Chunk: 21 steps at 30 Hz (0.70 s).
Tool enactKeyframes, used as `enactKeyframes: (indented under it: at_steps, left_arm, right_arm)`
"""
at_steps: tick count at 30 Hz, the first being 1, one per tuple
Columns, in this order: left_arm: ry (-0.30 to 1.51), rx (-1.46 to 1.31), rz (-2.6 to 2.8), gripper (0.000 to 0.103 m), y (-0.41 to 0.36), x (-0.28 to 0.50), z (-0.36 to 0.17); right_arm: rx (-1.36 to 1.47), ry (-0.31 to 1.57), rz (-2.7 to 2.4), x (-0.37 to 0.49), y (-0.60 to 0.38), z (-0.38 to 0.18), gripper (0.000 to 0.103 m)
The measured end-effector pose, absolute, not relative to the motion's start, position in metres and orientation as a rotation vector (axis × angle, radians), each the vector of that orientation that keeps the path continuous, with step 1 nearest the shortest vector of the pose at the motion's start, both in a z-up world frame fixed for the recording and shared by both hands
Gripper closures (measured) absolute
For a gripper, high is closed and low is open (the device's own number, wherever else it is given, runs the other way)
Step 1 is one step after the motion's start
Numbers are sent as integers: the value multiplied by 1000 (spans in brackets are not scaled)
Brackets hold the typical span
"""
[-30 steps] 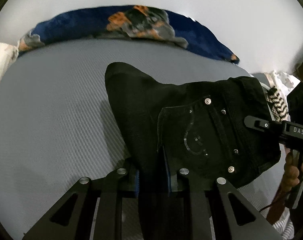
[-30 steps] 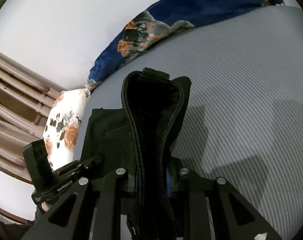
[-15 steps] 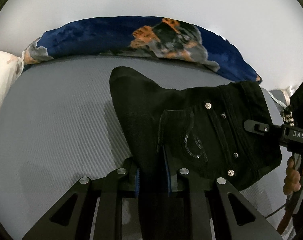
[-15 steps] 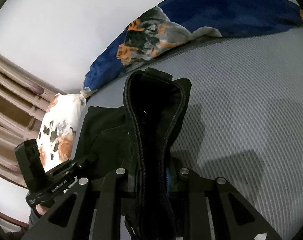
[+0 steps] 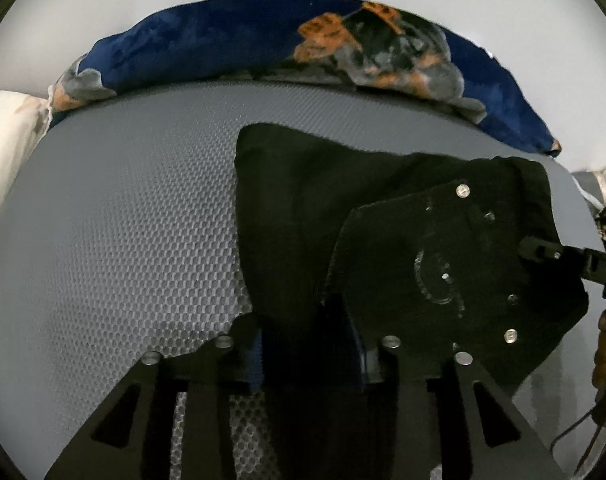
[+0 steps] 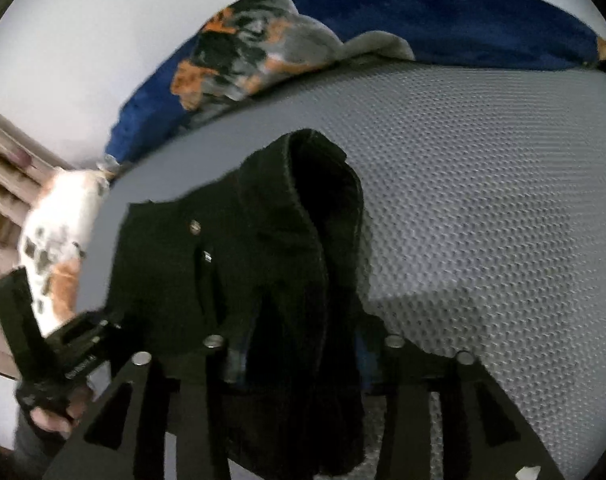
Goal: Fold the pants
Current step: 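Open both grippers and lift them off the folded trousers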
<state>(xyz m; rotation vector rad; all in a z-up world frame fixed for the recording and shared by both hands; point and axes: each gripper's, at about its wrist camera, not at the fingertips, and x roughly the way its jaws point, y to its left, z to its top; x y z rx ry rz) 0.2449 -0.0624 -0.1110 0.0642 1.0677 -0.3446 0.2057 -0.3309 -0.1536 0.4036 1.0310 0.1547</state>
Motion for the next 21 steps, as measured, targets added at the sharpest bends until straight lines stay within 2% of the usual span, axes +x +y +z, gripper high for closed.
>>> enactKeyframes:
  at_steps: [6, 11, 17, 21]
  left_arm:
    - [1050, 108, -297, 43, -61, 239, -114]
    - [1043, 149, -258, 41, -59, 219, -108]
    - [995, 181, -199, 41, -51, 176, -88]
    - [961, 161, -183, 41, -44, 142, -69]
  right_arm:
    - [438, 1040, 114, 187, -338, -165, 51]
    - [511, 1003, 85, 165, -346, -159, 48]
    - [443, 919, 56, 132, -334, -129, 47]
    - [361, 889, 38, 105, -315, -113, 38]
